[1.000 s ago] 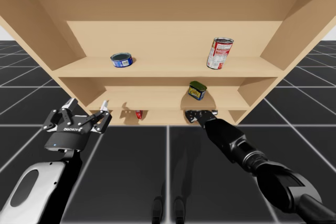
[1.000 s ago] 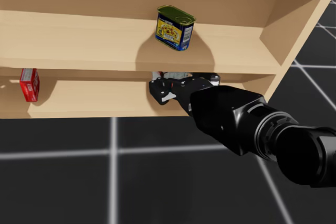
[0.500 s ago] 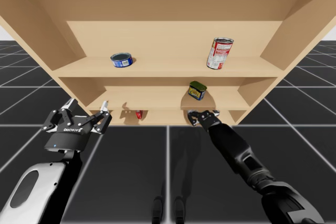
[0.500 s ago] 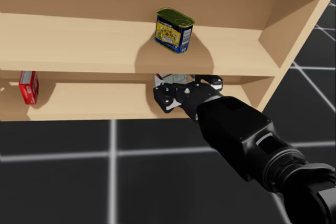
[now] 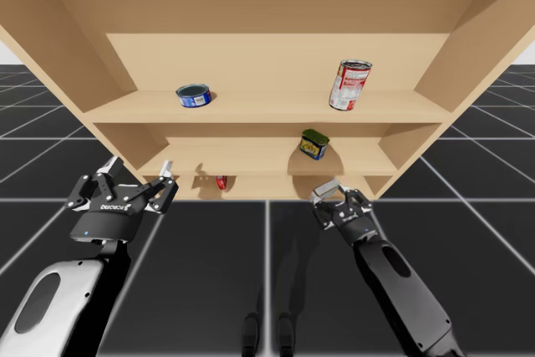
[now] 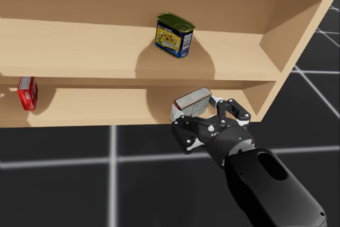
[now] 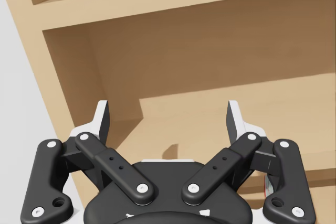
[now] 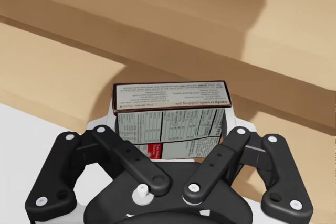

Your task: Look through the shelves, find the pudding box, and take it.

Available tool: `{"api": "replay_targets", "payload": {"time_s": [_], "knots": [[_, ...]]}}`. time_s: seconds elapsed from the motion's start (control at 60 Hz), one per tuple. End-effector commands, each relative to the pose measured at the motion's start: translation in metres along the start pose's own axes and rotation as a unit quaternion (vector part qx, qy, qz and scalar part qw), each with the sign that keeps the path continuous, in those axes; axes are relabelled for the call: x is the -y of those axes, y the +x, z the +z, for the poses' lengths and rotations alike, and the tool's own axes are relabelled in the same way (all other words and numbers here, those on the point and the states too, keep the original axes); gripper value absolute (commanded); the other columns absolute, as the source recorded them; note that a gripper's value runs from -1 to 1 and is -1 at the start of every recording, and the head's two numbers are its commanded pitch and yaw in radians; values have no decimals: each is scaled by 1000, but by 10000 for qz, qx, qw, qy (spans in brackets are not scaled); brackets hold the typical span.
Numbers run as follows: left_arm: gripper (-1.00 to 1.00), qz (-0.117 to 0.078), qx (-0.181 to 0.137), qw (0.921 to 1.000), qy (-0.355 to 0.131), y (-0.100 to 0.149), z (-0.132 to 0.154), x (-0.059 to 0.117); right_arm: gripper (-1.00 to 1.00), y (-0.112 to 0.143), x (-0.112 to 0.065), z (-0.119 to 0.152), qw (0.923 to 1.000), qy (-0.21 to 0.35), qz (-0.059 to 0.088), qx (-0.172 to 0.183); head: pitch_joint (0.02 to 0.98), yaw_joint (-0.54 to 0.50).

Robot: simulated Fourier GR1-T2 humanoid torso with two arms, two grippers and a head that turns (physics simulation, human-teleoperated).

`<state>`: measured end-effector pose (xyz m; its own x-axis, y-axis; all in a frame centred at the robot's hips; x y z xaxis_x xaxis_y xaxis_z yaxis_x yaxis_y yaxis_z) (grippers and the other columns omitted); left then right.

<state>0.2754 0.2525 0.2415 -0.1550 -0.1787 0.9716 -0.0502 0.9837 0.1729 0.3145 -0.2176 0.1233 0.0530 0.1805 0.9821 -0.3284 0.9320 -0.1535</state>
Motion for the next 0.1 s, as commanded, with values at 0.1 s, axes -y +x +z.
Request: {"api": "replay_targets", "payload": {"time_s": [0.1], "knots": [[-1000, 8, 15, 10000, -4, 1, 0, 0, 1000, 27, -2, 43, 9979, -450, -45, 463, 754, -213]]}}
